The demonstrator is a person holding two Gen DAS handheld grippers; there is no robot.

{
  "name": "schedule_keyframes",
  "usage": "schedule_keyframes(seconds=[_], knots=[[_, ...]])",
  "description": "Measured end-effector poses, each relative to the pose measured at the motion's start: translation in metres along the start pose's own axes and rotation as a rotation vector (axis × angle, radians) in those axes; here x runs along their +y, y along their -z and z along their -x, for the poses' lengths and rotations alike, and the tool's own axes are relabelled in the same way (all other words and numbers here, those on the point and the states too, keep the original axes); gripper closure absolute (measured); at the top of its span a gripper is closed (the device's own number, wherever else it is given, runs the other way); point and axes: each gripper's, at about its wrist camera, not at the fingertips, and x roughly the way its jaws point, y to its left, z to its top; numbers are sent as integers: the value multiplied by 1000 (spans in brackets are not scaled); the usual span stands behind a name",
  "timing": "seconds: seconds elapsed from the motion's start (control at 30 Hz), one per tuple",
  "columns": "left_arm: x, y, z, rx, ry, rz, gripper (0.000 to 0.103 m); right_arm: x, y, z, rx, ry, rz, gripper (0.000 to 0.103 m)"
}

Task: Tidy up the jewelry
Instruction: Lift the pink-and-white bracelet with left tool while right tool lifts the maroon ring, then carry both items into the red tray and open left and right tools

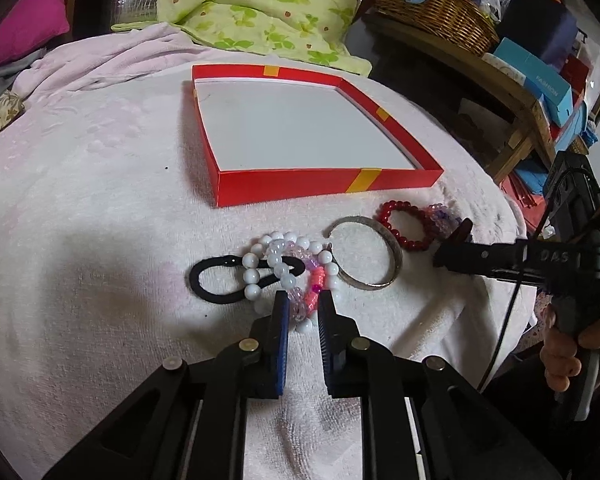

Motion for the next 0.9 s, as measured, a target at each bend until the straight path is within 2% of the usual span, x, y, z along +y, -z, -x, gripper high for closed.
schedule_keyframes(seconds=[0.03,0.27,0.37,0.43,0.47,0.5,0.53,0.67,0.8,0.9], knots=[[0,0,-1,4,-2,3,88,-2,0,0,1,-6,-15,56],[0,0,-3,4,8,19,88,0,-5,-4,-22,13,-50,55],[1,0,-2,-7,4,15,93,3,-6,-5,-48,36,-45,55],[3,-1,1,-18,9,19,95,5,-5,-7,-56,63,-36,66],[3,-1,3,-28,14,20,95,5,-5,-7,-63,84,-26,80],[4,-2,6,-44,23,22,95,5,-6,-7,-65,99,-18,88],[4,-3,9,-58,34,24,95,3,-6,-6,-72,95,-24,91],[2,-6,21,-117,72,6,95,1,-7,6,-110,55,-10,93],[-3,-7,26,-143,98,-14,95,4,-6,15,-132,-29,8,93],[-4,-7,26,-135,86,-35,95,7,-5,19,-146,-48,23,93]])
